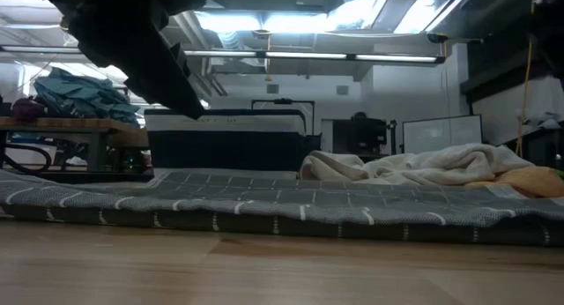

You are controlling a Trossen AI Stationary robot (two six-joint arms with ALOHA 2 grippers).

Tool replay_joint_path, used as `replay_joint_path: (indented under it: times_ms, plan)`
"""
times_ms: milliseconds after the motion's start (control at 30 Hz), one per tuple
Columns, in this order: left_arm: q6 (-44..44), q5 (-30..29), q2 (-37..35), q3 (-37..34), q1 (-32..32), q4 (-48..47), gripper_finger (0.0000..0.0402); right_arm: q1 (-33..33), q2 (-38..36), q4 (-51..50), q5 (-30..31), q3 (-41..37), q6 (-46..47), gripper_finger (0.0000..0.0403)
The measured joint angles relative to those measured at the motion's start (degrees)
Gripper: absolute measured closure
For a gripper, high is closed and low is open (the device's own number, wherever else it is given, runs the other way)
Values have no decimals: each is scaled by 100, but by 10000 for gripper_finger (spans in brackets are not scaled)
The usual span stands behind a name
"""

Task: Fold towel
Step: Fold the gray patterned towel

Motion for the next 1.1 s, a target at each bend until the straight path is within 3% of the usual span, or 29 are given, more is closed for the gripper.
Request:
replay_joint_path:
  times_ms: [233, 700, 800, 1100]
  plan:
    - [-170, 30, 0, 0, 0, -257, 258, 0, 0, -397, -1692, -2, 17, 379]
    - [-186, 30, 0, 0, 0, -284, 258, -5, 0, -471, -1807, -4, -13, 374]
    - [-186, 28, 0, 0, 0, -372, 258, -7, 0, -472, -1957, -4, -3, 347]
    - [11, -12, 0, 0, 12, -544, 258, -4, 0, -472, -2010, -4, 191, 214]
